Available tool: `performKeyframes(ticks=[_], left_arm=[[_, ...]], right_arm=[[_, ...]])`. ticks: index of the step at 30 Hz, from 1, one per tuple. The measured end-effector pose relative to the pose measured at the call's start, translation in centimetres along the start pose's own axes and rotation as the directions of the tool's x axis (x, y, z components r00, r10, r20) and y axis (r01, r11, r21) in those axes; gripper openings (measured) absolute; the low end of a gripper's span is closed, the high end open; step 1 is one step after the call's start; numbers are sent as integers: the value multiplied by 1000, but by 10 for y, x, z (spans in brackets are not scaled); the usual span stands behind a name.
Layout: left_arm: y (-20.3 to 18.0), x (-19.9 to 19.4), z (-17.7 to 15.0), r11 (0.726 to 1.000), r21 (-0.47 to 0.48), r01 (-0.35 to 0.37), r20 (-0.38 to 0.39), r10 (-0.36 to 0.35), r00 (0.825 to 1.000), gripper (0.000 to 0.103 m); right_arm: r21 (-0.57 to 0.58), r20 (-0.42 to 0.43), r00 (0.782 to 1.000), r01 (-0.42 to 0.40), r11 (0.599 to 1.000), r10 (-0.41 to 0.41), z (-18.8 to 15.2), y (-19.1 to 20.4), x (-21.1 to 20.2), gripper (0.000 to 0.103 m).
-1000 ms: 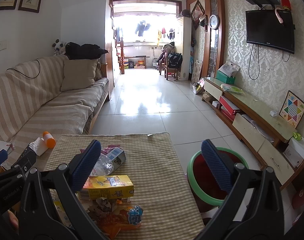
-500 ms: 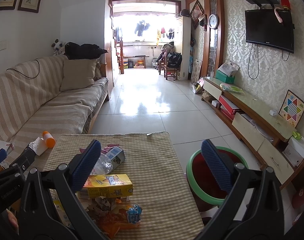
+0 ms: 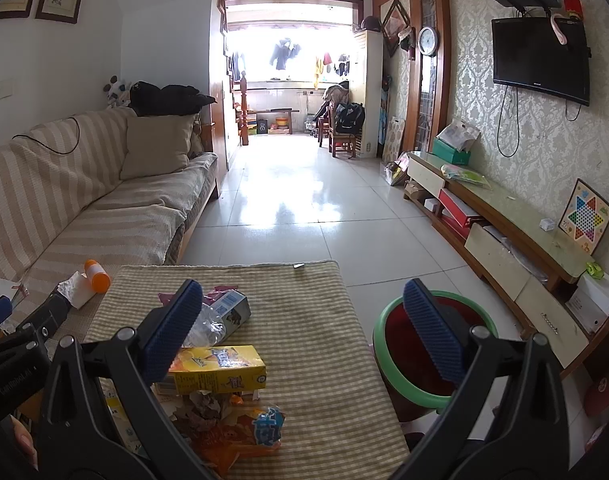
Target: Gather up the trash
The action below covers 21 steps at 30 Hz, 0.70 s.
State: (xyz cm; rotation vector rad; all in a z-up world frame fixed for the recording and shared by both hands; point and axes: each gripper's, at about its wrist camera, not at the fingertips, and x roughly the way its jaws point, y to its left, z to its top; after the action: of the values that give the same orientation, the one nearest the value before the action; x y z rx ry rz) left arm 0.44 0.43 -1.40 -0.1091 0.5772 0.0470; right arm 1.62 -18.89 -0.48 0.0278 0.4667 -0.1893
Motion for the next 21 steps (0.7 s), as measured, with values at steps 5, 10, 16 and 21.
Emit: performKeyframes(ticks=[5, 10, 16, 21], left_arm=[[0, 0, 0, 1000, -1, 0, -1, 0, 1000, 95], [0, 0, 0, 1000, 0, -1, -1, 1, 1000, 95], [25, 12, -12, 1000, 13, -4, -34, 5, 999, 95], [63, 30, -35, 998, 4, -70, -100, 70, 993, 94]], right_arm=[[-1, -4, 1000, 0, 1000, 0, -2, 0, 0, 99], [-4, -7, 1000, -2, 1000, 2, -5, 0, 2, 99], [-76, -55, 998, -28, 997, 24, -21, 7, 14, 99], [-173, -238, 943, -279, 945, 234, -69, 33, 26, 99]])
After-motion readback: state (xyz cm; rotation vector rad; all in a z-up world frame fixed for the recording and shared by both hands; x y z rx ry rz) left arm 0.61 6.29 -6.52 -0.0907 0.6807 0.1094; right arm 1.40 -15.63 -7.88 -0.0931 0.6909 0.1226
